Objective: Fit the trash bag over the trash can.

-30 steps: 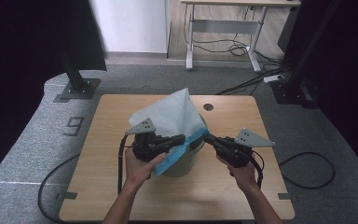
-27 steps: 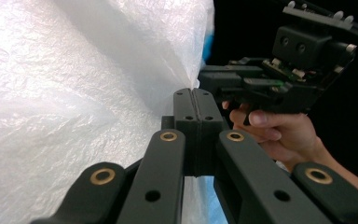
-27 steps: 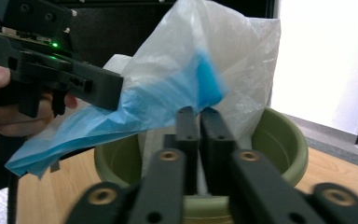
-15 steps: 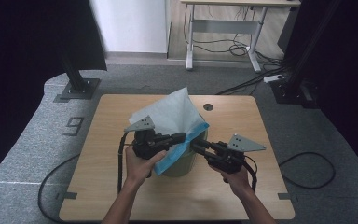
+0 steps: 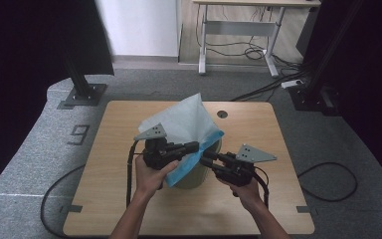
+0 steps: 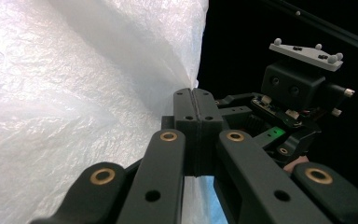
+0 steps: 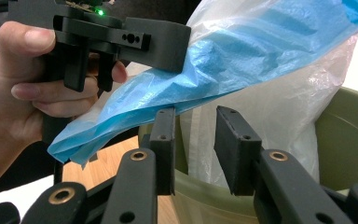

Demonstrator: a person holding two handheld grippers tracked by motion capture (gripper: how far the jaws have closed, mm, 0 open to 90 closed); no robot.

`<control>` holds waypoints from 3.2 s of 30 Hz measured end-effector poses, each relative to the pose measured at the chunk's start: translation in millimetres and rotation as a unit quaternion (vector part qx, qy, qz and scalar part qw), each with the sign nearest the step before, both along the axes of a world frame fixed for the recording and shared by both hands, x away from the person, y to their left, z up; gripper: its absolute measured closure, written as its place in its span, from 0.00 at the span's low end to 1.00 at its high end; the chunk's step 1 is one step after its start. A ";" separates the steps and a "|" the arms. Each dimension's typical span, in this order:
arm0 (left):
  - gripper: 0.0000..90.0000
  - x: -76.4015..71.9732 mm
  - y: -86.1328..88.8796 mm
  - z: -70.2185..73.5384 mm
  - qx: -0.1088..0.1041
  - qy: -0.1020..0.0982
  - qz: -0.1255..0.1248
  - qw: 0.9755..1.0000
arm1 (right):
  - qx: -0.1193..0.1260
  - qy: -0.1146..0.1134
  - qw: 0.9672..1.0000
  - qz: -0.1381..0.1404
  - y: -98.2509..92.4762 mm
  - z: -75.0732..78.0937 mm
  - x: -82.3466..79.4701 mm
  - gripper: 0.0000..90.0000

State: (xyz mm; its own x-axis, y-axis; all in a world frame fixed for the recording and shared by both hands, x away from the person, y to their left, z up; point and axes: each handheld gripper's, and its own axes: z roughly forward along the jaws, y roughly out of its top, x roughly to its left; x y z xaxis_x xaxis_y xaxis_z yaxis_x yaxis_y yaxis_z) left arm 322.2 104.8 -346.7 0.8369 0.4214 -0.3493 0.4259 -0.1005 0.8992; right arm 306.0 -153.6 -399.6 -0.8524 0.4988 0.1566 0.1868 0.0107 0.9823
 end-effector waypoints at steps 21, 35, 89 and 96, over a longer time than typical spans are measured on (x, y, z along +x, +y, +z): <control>1.00 1.9 -2.2 -4.9 -0.004 0.007 -0.006 1.000 | 0.052 0.039 0.998 0.006 -2.2 -0.5 9.2 0.78; 1.00 0.2 -2.0 -4.9 -0.004 -0.008 0.002 1.000 | 0.024 0.005 1.000 0.004 1.0 2.3 2.9 0.99; 1.00 5.1 -21.7 3.9 0.063 -0.044 0.025 0.997 | -0.032 0.010 0.999 -0.018 2.2 -0.6 2.1 0.97; 1.00 8.2 -13.2 5.4 0.033 -0.030 0.015 0.999 | -0.019 0.019 1.000 -0.009 -0.2 -4.3 3.5 0.98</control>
